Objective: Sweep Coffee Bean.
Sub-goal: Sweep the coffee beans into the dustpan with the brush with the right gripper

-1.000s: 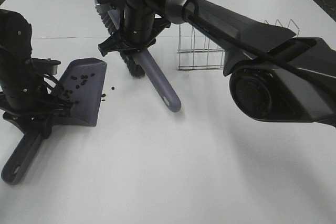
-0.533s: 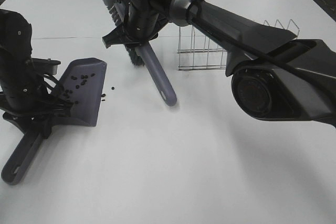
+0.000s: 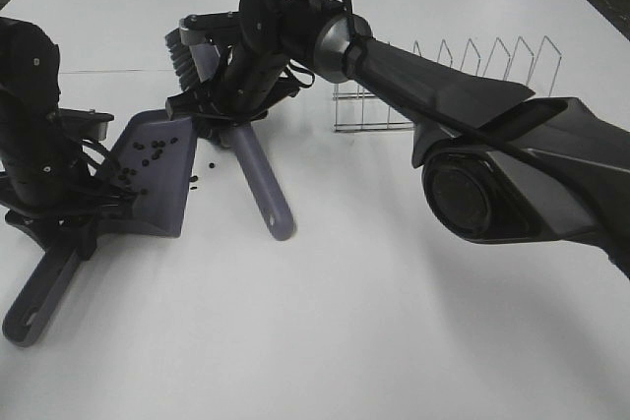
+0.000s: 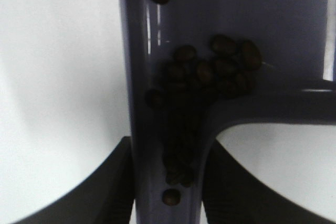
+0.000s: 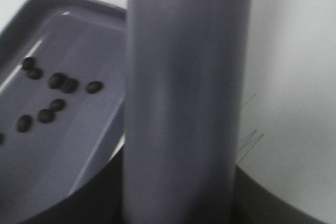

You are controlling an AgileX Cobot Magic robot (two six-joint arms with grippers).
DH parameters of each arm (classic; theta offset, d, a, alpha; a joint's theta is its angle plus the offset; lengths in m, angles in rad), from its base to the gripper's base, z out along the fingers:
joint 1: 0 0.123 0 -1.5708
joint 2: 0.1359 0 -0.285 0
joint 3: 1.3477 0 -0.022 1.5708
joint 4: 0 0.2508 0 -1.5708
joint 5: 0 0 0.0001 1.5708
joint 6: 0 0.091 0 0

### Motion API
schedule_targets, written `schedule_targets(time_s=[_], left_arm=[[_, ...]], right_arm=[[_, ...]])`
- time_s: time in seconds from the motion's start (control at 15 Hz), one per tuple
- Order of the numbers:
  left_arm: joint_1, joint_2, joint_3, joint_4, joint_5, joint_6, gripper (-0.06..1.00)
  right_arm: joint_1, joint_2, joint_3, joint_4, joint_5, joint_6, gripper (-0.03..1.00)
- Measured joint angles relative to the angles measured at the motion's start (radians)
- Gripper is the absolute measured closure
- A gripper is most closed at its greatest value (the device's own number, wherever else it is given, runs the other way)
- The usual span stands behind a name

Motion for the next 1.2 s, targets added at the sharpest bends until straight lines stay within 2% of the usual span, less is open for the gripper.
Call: schedule_targets(time_s=[0.07,0.4,0.67,0.93,1.2], left_arm=[[0.0,0.0,0.0,0.0,-0.001,-0.001,0.61],[0.0,0.0,0.0,0.0,-0.001,-0.001,0.61],[0.0,0.0,0.0,0.0,-0.001,-0.001,0.61],[0.0,0.0,0.0,0.0,-0.003,-0.001,0.61],[0.0,0.0,0.0,-0.001,-0.007,-0.001,0.61]], right_arm=[[0.024,0.005,0.0,0.111,0.008,-0.068,0.69],[0.072,0.008,0.0,0.351,0.025,-0.21,0.69],[0.068,-0.058,0.0,0.297,0.032,-0.219,0.69],[0.042,-0.107,0.0,0.293,0.044,-0.225,0.69],[-0.022,-0.112,0.0,0.214,0.192,-0.205,0.69]])
